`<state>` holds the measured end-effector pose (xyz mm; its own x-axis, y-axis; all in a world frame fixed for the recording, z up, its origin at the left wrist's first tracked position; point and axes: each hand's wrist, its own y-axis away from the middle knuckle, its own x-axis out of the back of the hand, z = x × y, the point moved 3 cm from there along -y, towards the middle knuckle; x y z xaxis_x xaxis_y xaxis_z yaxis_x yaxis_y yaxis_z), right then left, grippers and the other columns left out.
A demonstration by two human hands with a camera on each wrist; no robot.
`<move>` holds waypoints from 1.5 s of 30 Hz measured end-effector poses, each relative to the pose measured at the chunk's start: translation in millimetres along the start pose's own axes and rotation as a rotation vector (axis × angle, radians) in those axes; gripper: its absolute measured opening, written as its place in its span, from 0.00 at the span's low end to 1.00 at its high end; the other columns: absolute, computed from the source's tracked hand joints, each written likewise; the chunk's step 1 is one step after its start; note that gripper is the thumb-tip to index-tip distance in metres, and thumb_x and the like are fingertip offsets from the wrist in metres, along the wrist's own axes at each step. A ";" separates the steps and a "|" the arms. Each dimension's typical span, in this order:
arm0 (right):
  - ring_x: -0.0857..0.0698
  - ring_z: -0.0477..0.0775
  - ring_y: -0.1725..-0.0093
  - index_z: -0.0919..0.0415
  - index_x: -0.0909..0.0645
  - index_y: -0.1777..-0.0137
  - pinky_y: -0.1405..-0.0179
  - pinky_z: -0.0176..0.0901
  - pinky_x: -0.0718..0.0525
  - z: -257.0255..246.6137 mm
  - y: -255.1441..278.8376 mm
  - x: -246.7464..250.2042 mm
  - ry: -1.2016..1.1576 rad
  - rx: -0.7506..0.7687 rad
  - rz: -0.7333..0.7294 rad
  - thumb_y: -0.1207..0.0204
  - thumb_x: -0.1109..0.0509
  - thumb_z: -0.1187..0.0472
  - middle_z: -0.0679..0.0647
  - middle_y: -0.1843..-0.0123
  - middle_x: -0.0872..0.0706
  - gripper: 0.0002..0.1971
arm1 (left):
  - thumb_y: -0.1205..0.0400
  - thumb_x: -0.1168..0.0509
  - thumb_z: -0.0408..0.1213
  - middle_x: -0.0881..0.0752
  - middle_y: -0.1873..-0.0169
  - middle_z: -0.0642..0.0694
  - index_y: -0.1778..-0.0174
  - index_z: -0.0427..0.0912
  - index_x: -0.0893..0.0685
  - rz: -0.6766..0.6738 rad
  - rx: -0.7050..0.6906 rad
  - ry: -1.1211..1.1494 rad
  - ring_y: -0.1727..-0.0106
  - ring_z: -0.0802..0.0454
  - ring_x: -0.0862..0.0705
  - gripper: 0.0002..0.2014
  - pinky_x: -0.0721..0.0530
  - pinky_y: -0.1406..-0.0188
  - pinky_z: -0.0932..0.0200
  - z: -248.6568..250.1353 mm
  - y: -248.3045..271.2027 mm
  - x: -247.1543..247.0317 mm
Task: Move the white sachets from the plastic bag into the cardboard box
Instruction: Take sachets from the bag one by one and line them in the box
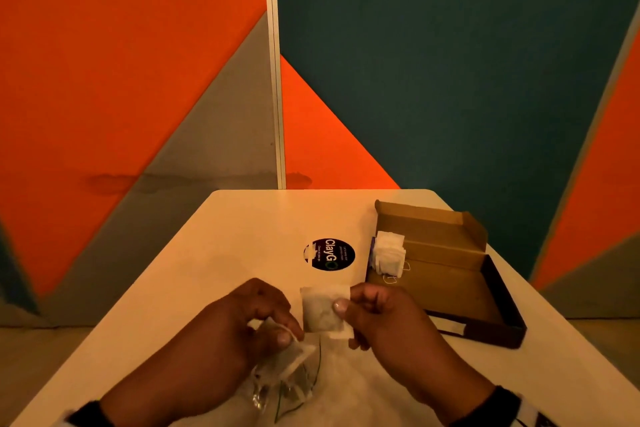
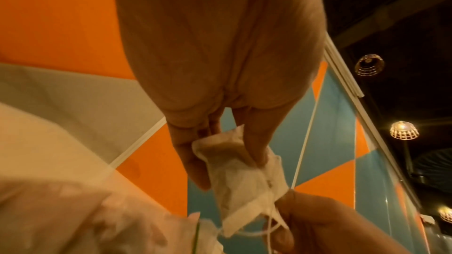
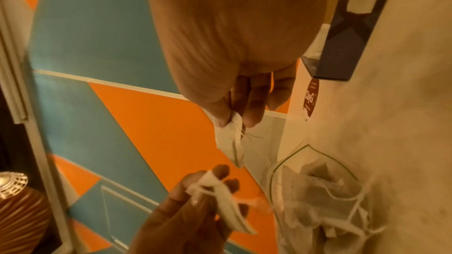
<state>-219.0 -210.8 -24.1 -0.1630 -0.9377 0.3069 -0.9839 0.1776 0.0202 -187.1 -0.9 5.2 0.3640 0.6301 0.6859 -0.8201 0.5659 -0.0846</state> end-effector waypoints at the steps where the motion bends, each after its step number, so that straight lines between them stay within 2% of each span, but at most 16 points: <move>1: 0.14 0.40 0.70 0.51 0.11 0.51 0.57 0.44 0.12 -0.5 -0.4 1.2 0.026 0.011 -0.005 0.21 0.27 0.50 0.45 0.64 0.09 0.07 | 0.19 0.30 0.43 0.22 0.43 0.72 0.57 0.61 0.09 0.000 -0.029 -0.015 0.40 0.71 0.19 0.07 0.19 0.42 0.67 2.9 0.9 4.1; 3: 0.14 0.41 0.70 0.50 0.10 0.52 0.54 0.45 0.10 -2.8 0.6 1.4 0.066 0.030 -0.027 0.23 0.25 0.50 0.44 0.61 0.08 0.06 | 0.19 0.30 0.44 0.28 0.36 0.78 0.57 0.61 0.09 -0.009 -0.085 -0.044 0.32 0.79 0.27 0.06 0.25 0.35 0.68 11.3 0.1 9.9; 5: 0.13 0.41 0.71 0.50 0.10 0.54 0.60 0.39 0.11 -7.1 2.9 -1.8 0.111 0.062 -0.060 0.24 0.25 0.51 0.45 0.61 0.08 0.05 | 0.18 0.30 0.45 0.31 0.32 0.82 0.57 0.63 0.10 -0.049 -0.113 -0.114 0.30 0.84 0.32 0.06 0.30 0.32 0.70 21.8 -3.8 10.3; 7: 0.14 0.41 0.73 0.47 0.10 0.60 0.67 0.33 0.14 -13.2 6.9 -5.7 0.138 0.100 -0.086 0.24 0.24 0.53 0.46 0.63 0.08 0.04 | 0.17 0.30 0.43 0.26 0.34 0.79 0.56 0.64 0.09 -0.105 -0.135 -0.183 0.33 0.81 0.27 0.08 0.29 0.34 0.72 30.1 -9.8 5.9; 11: 0.17 0.37 0.76 0.43 0.12 0.66 0.70 0.34 0.16 -16.0 8.5 -6.7 0.172 0.123 -0.066 0.25 0.23 0.53 0.44 0.65 0.09 0.09 | 0.17 0.30 0.41 0.15 0.44 0.73 0.54 0.62 0.09 -0.130 -0.131 -0.230 0.39 0.75 0.20 0.08 0.22 0.36 0.66 32.1 -17.8 -0.7; 15: 0.19 0.32 0.75 0.46 0.10 0.60 0.69 0.30 0.23 -12.4 9.0 0.7 0.183 0.116 -0.020 0.31 0.19 0.48 0.44 0.61 0.08 0.05 | 0.17 0.30 0.42 0.11 0.53 0.71 0.56 0.60 0.08 -0.109 -0.058 -0.237 0.50 0.73 0.15 0.07 0.19 0.47 0.68 28.2 -18.3 1.0; 18: 0.14 0.35 0.67 0.47 0.09 0.58 0.65 0.30 0.20 -12.3 10.4 5.8 0.237 0.122 -0.078 0.31 0.19 0.47 0.41 0.61 0.08 0.07 | 0.17 0.30 0.41 0.10 0.55 0.68 0.56 0.60 0.08 -0.100 -0.036 -0.253 0.52 0.69 0.14 0.08 0.16 0.48 0.65 24.6 -18.0 2.7; 22: 0.13 0.37 0.60 0.43 0.10 0.57 0.56 0.35 0.16 -10.4 9.5 12.6 0.360 0.118 -0.216 0.27 0.22 0.48 0.38 0.60 0.09 0.03 | 0.18 0.30 0.37 0.10 0.58 0.67 0.59 0.57 0.08 -0.054 -0.024 -0.278 0.54 0.74 0.15 0.10 0.23 0.60 0.79 20.4 -18.4 14.0; 25: 0.14 0.39 0.57 0.41 0.10 0.53 0.54 0.35 0.17 -7.1 7.5 21.4 0.474 0.117 -0.209 0.25 0.24 0.46 0.37 0.57 0.10 0.04 | 0.17 0.31 0.37 0.10 0.57 0.69 0.58 0.58 0.08 -0.051 -0.019 -0.333 0.53 0.75 0.16 0.10 0.24 0.60 0.80 18.5 -15.8 24.5; 28: 0.15 0.37 0.52 0.41 0.11 0.52 0.47 0.35 0.17 2.7 2.9 37.7 0.544 0.095 -0.158 0.23 0.26 0.46 0.35 0.54 0.11 0.05 | 0.17 0.30 0.37 0.11 0.57 0.70 0.59 0.59 0.09 -0.032 -0.013 -0.347 0.53 0.74 0.15 0.11 0.23 0.59 0.79 15.5 -11.3 36.5; 31: 0.18 0.37 0.53 0.41 0.12 0.51 0.49 0.29 0.20 12.2 0.6 54.6 0.635 0.036 -0.104 0.22 0.27 0.47 0.33 0.53 0.13 0.04 | 0.18 0.30 0.37 0.11 0.58 0.71 0.60 0.59 0.09 -0.009 -0.009 -0.349 0.56 0.73 0.14 0.11 0.22 0.61 0.77 13.1 -8.2 45.4; 33: 0.20 0.37 0.50 0.38 0.16 0.42 0.44 0.30 0.23 10.2 1.4 56.4 0.687 0.041 -0.067 0.19 0.30 0.51 0.33 0.44 0.17 0.08 | 0.18 0.29 0.37 0.10 0.58 0.70 0.59 0.60 0.09 -0.009 -0.003 -0.334 0.56 0.72 0.14 0.11 0.20 0.59 0.74 11.2 -7.2 47.6; 35: 0.21 0.37 0.46 0.33 0.24 0.31 0.41 0.30 0.24 -1.8 4.5 48.9 0.617 0.117 -0.032 0.18 0.31 0.54 0.33 0.39 0.22 0.19 | 0.17 0.30 0.37 0.10 0.56 0.69 0.58 0.60 0.09 -0.024 -0.004 -0.325 0.54 0.71 0.14 0.11 0.18 0.55 0.70 10.9 -7.4 45.7; 38: 0.16 0.38 0.48 0.23 0.28 0.32 0.44 0.37 0.16 -23.4 10.4 24.8 0.447 0.216 -0.125 0.20 0.30 0.48 0.31 0.45 0.18 0.21 | 0.17 0.31 0.39 0.11 0.55 0.71 0.57 0.61 0.09 -0.047 -0.024 -0.335 0.52 0.73 0.15 0.10 0.20 0.56 0.74 15.9 -10.4 35.6; 41: 0.17 0.35 0.49 0.27 0.25 0.32 0.49 0.33 0.19 -31.1 10.7 1.4 0.480 0.266 -0.220 0.21 0.31 0.42 0.32 0.43 0.15 0.18 | 0.17 0.31 0.38 0.12 0.55 0.73 0.57 0.60 0.09 -0.066 -0.048 -0.329 0.51 0.74 0.16 0.11 0.22 0.58 0.78 23.2 -13.0 23.7; 45: 0.14 0.40 0.49 0.46 0.12 0.44 0.42 0.46 0.14 -27.3 3.4 -3.5 0.504 0.278 -0.229 0.21 0.30 0.43 0.43 0.47 0.10 0.12 | 0.17 0.30 0.38 0.11 0.54 0.69 0.58 0.60 0.09 -0.061 -0.073 -0.320 0.52 0.72 0.15 0.10 0.22 0.56 0.79 25.5 -12.4 16.6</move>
<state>-219.8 -198.7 0.8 0.0423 -0.6745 0.7370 -0.9833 -0.1590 -0.0890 -182.2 -11.0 36.1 0.2450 0.4018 0.8823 -0.7633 0.6411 -0.0800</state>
